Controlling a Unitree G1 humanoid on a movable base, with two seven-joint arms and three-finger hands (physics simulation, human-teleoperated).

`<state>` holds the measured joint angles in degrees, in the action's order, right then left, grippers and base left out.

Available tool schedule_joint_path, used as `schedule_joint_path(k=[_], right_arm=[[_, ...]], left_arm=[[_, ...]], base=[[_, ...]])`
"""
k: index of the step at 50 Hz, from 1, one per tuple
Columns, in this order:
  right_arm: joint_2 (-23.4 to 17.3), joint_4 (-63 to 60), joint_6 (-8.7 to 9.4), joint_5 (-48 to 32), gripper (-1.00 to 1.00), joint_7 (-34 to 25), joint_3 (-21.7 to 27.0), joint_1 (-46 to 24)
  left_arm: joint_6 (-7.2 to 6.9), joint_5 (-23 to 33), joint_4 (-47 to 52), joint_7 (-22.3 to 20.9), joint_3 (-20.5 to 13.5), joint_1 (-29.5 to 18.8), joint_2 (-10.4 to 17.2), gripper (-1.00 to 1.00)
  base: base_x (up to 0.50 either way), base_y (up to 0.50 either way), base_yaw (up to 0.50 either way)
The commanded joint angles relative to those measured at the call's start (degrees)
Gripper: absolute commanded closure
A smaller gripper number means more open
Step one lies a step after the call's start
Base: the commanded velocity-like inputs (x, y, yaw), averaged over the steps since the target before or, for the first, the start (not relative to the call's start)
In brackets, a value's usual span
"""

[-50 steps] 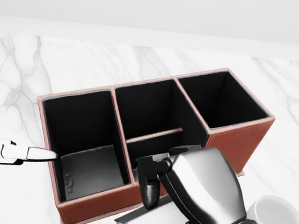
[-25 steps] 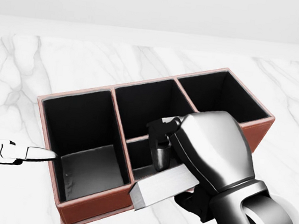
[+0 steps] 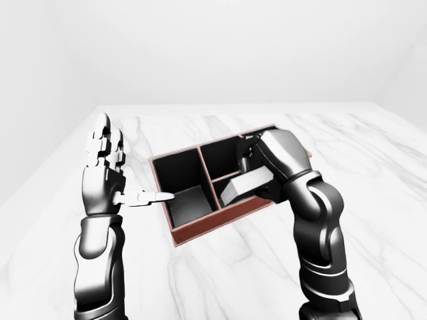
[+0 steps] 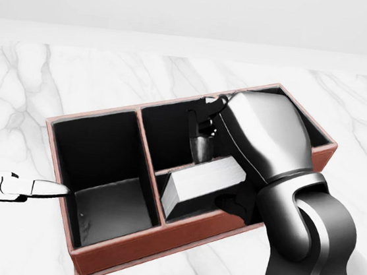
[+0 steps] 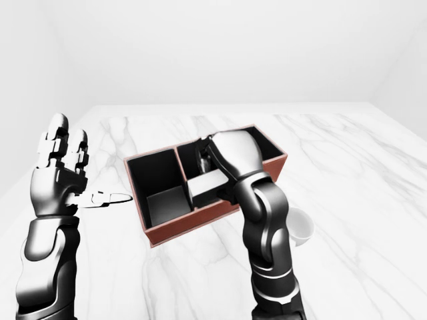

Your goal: Pick up the book and place it in the front compartment of the caddy.

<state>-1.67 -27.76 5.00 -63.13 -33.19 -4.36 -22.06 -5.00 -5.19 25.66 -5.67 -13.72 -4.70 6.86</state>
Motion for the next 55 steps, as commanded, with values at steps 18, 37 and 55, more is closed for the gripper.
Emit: schedule_joint_path(k=[18, 37, 55], right_arm=[[-0.5, 11.7, 0.00, 1.8, 1.00, 7.3, 1.2, -11.2], [-0.9, 20.0, 0.00, 3.5, 1.00, 12.6, 1.2, -16.5], [-1.3, 31.3, 0.00, 4.5, 1.00, 19.8, 1.4, -21.2]], left_arm=[[0.00, -0.4, -0.3, 0.0, -0.4, -0.3, 0.2, -1.00], [0.00, -0.9, 0.3, 0.2, -0.7, -0.4, 0.5, -1.00], [0.00, -1.0, 0.2, 0.3, -0.8, -0.6, 0.6, -1.00]], base=[[0.00, 0.00, 0.00], [0.00, 0.00, 0.00], [0.00, 0.00, 0.00]])
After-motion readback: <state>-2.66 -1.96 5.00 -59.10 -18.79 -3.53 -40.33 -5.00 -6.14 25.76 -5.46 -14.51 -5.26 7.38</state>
